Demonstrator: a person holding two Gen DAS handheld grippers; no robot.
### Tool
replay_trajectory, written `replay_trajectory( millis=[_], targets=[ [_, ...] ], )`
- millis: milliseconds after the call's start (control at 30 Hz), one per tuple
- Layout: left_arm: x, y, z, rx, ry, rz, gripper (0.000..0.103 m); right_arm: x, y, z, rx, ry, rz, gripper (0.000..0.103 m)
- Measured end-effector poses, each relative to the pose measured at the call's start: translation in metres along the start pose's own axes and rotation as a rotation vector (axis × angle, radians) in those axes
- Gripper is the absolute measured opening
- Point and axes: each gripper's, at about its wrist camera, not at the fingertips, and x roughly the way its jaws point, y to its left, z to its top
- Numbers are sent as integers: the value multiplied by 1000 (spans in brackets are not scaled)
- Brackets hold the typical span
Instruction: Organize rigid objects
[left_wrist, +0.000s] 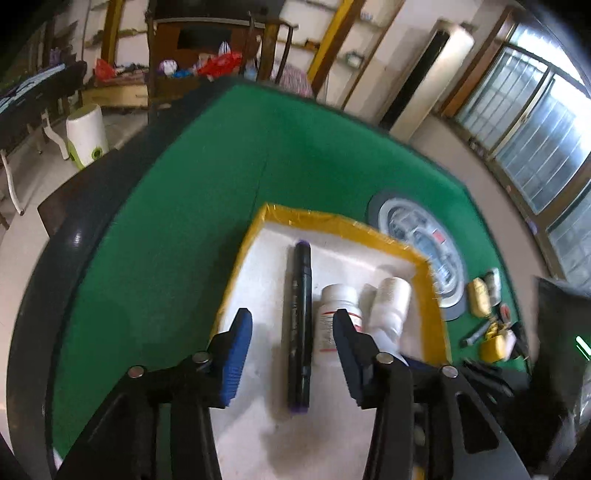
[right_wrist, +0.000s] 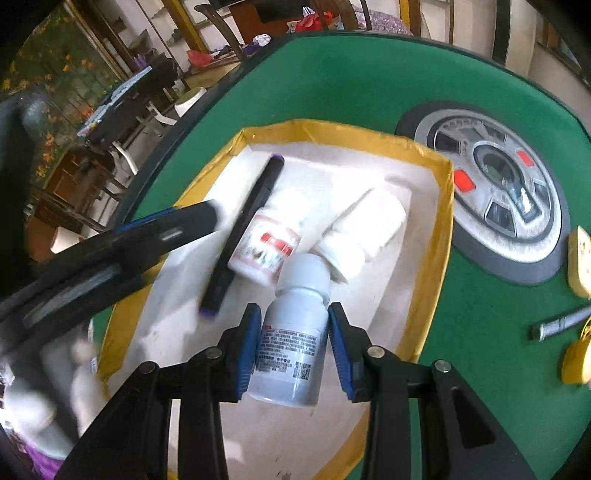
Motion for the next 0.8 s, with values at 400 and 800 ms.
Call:
replay_trajectory(
  millis=[400,800],
  targets=[
    [-63,-15,-30,40,-121,-26,70,-41,-39,8,106,-158,128,65],
    [-82,-141,-73,256,-115,-358,79,-190,-120,-145,210,-581,-307,80]
  ],
)
